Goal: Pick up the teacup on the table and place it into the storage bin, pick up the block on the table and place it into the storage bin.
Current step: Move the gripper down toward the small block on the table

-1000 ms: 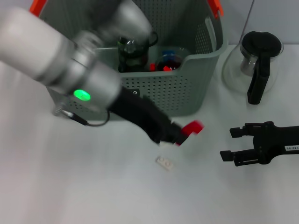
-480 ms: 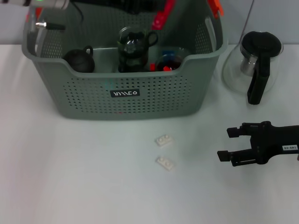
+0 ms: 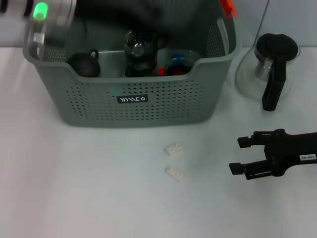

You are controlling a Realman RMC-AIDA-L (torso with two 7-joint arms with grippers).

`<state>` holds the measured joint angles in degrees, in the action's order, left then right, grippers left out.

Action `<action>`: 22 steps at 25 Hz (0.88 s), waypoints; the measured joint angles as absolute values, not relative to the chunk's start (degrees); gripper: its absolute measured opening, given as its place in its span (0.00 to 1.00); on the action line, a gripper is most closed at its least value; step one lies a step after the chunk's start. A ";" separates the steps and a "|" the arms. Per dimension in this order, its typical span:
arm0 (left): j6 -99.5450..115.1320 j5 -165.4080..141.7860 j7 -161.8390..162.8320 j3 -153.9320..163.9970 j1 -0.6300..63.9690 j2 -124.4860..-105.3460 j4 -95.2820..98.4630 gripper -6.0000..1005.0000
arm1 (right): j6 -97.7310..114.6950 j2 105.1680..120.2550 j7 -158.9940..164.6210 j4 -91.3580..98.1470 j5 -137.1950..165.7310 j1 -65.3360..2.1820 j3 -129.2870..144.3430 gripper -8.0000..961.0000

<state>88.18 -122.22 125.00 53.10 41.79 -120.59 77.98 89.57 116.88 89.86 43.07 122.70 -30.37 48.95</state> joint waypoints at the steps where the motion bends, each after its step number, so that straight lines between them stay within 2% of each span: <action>1: 92.17 -120.62 123.21 53.11 40.73 -121.04 79.33 0.54 | 90.22 116.83 89.72 43.09 122.70 -30.49 48.96 0.95; 6: 108.87 -114.07 109.15 52.73 32.21 -122.65 79.31 0.74 | 92.74 116.68 89.52 43.61 122.77 -31.27 49.63 0.95; 9: 111.47 -113.33 101.56 52.61 26.90 -123.07 75.05 0.94 | 93.00 116.97 89.98 43.64 122.79 -32.23 50.63 0.95; 16: 111.18 -115.74 86.12 43.20 21.46 -123.68 65.22 0.95 | 92.89 119.25 98.96 43.88 127.30 -38.33 54.69 0.95; 20: 110.58 -117.94 82.06 37.32 20.57 -123.48 62.08 0.95 | 92.93 120.02 107.35 45.67 130.70 -42.37 58.82 0.95; 22: 109.93 -119.25 80.98 35.09 20.46 -123.37 60.53 0.95 | 92.72 120.13 111.79 47.11 131.50 -44.07 62.21 0.90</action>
